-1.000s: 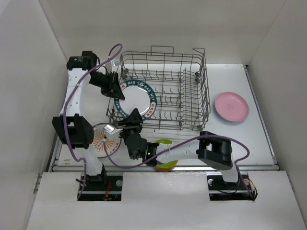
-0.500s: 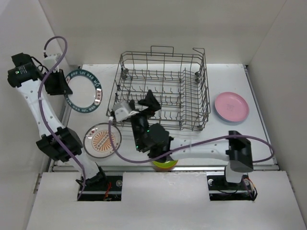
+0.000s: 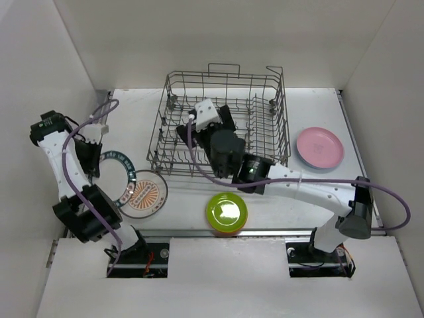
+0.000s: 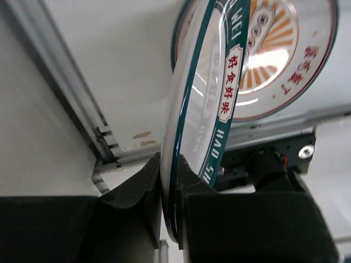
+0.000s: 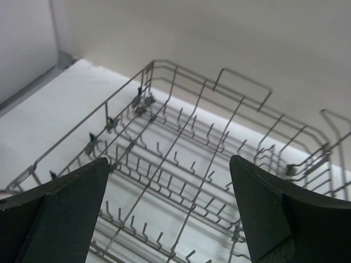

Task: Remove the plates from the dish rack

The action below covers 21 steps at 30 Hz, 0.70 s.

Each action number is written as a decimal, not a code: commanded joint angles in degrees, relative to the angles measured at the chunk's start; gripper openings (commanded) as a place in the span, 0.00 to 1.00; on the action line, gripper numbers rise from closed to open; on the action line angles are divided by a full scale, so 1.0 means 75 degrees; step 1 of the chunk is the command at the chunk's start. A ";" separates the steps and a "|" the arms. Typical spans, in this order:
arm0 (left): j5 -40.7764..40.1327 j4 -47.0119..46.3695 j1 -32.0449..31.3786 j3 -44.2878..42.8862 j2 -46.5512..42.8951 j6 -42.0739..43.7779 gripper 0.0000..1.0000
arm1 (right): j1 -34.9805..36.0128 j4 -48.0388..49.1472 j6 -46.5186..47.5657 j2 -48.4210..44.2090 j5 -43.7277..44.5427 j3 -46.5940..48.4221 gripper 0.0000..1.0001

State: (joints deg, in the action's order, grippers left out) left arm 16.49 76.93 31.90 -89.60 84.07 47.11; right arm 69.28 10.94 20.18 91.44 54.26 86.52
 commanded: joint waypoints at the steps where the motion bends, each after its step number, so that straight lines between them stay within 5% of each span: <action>1: -0.0359 0.1896 0.0012 0.0708 0.0531 0.1065 0.00 | -0.0845 -0.2466 -0.3263 -0.0845 -0.3093 0.0360 0.96; 11: 0.0965 0.1896 -0.0246 0.0651 0.1996 0.1336 0.03 | -0.1034 -0.2888 -0.3559 -0.0930 -0.3344 0.0160 0.96; 16: 0.0884 0.1814 -0.0491 0.0427 0.3120 0.0868 0.46 | -0.1104 -0.2888 -0.3559 -0.1000 -0.3180 0.0159 0.96; 17: 0.0883 0.1814 -0.0561 0.0277 0.3122 0.0867 0.64 | -0.1104 -0.2888 -0.3559 -0.1000 -0.3180 0.0159 0.96; 21: -0.0040 0.1125 -0.1146 0.0531 0.2901 0.0446 0.84 | -0.1104 -0.2959 -0.3559 -0.1000 -0.3180 0.0229 0.96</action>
State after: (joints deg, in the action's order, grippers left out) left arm 19.22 74.00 26.28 -85.08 109.82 52.01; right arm 61.12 -11.38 -5.50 84.84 30.94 86.74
